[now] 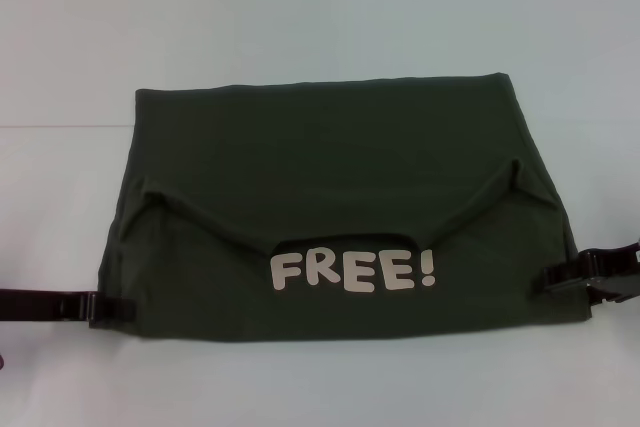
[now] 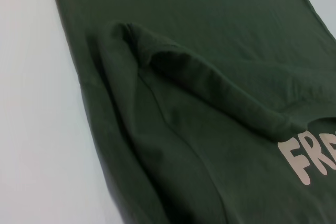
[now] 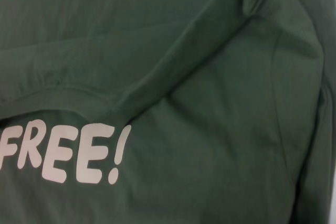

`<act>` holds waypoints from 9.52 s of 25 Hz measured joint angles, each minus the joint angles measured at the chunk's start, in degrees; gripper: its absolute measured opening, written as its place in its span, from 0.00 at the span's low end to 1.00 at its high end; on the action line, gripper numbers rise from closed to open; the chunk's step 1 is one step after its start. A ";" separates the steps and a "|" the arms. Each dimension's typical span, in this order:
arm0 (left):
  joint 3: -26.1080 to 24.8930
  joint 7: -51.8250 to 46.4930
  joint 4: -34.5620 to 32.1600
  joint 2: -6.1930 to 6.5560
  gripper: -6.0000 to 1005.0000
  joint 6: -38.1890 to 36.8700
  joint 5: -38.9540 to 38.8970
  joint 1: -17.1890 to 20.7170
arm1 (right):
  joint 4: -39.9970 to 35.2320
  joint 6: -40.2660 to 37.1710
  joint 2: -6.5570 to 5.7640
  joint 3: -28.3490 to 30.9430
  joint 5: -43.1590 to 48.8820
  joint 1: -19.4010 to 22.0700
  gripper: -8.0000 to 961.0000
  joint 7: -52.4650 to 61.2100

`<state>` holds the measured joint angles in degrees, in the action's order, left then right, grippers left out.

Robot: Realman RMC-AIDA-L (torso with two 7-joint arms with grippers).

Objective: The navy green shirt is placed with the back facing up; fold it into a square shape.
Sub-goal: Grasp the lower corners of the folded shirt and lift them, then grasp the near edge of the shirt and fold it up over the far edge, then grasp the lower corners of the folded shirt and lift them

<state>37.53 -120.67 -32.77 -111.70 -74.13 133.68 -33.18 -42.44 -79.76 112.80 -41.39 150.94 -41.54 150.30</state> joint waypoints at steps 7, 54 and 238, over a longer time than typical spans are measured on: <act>0.00 0.00 -0.03 0.00 0.05 -0.05 0.00 -0.06 | 0.17 1.30 1.18 0.06 -0.13 -0.06 0.89 -1.00; -0.12 -0.26 -0.22 0.09 0.05 -0.04 -0.19 -0.43 | -1.41 3.76 2.32 0.09 -3.05 1.21 0.06 -3.08; -13.83 -7.35 -6.11 2.68 0.76 -20.22 -5.28 7.35 | 2.18 -2.63 1.64 -0.36 -33.78 7.98 0.96 -37.64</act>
<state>23.69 -128.02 -38.88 -109.02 -94.35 128.40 -25.83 -40.26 -82.40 114.45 -41.75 117.16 -33.56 112.66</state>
